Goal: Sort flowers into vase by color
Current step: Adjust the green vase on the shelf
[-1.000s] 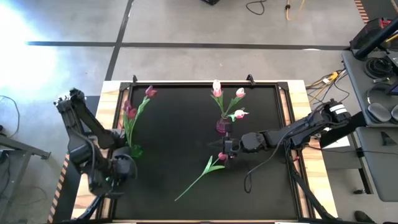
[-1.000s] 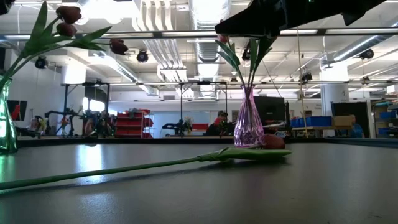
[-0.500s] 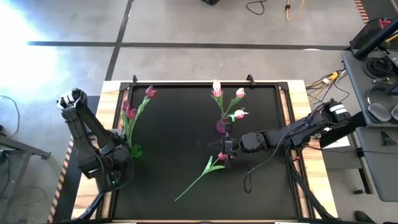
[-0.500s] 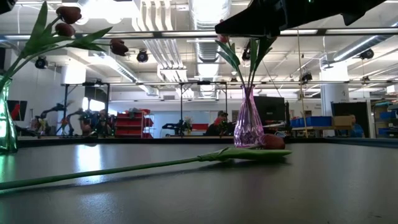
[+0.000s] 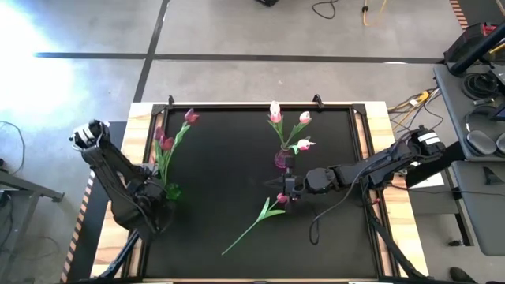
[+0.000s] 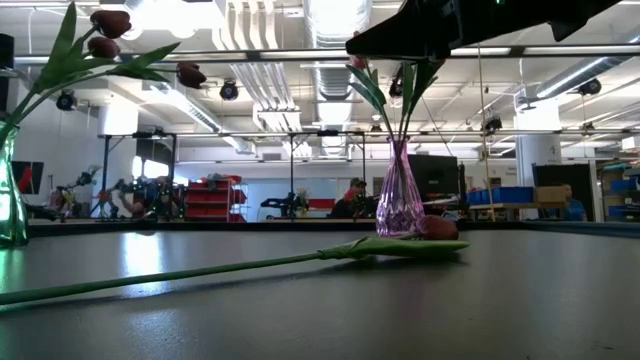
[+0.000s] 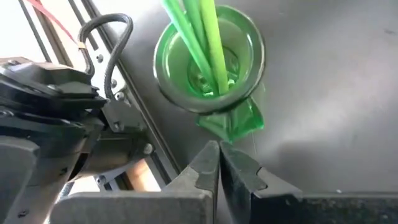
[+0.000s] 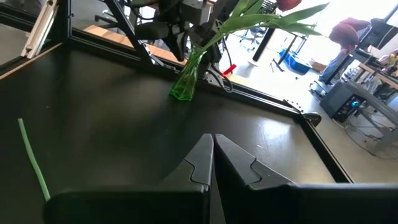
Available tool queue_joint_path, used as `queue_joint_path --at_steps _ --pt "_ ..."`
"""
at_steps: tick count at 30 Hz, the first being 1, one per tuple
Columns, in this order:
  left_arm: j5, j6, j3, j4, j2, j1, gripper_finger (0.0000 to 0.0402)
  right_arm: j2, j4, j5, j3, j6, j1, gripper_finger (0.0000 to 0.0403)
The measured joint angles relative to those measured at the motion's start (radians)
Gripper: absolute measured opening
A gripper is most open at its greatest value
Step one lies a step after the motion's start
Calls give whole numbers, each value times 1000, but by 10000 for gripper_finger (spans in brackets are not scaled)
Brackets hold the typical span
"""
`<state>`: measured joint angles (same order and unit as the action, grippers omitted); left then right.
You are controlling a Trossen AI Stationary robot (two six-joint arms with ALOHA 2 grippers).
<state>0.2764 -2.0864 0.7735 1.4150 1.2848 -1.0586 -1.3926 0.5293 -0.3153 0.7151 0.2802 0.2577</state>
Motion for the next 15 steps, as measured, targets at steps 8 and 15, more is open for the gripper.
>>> queue_joint_path --at_steps 8,15 --pt "15 9 -1 0 39 41 0 0 0 0 0 0 0 9" --pt "86 8 -2 -6 43 42 0 0 0 0 0 0 0 9"
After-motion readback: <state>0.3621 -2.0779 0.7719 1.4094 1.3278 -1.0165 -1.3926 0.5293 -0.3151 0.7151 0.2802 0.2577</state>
